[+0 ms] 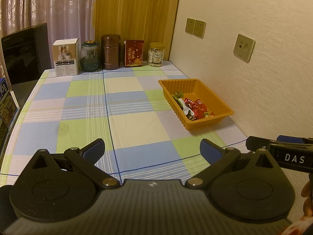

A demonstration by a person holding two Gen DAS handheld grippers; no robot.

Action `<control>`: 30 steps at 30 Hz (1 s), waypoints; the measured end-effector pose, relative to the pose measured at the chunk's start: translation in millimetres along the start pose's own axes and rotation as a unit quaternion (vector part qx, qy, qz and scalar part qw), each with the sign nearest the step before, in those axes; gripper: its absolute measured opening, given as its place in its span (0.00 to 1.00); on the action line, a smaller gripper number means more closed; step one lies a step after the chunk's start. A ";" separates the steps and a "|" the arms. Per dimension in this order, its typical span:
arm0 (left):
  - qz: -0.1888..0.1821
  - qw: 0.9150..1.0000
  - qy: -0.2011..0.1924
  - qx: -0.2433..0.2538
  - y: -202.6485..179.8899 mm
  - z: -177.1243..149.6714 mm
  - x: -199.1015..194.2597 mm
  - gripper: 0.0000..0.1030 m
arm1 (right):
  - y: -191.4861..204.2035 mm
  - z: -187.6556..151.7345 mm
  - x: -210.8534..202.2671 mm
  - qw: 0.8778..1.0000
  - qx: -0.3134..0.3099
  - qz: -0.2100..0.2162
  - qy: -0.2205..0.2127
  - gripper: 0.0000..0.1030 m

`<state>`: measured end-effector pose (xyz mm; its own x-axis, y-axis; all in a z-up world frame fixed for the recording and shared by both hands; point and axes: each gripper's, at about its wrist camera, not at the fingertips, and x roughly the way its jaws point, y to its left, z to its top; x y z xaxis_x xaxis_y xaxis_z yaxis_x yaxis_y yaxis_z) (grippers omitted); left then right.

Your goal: Organize snacks

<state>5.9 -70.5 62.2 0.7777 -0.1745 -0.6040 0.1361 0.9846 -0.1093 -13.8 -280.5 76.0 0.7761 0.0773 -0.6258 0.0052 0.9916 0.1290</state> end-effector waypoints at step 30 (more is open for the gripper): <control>-0.003 1.000 0.002 -0.001 -5.1 -1.5 1.6 1.00 | -1.5 -1.6 0.8 1.000 0.003 -0.001 0.000 0.81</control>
<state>5.4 -75.8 60.6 0.7746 -0.1813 -0.6059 0.1396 0.9834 -0.1159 -14.1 -281.7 74.1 0.7762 0.0761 -0.6258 0.0094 0.9912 0.1321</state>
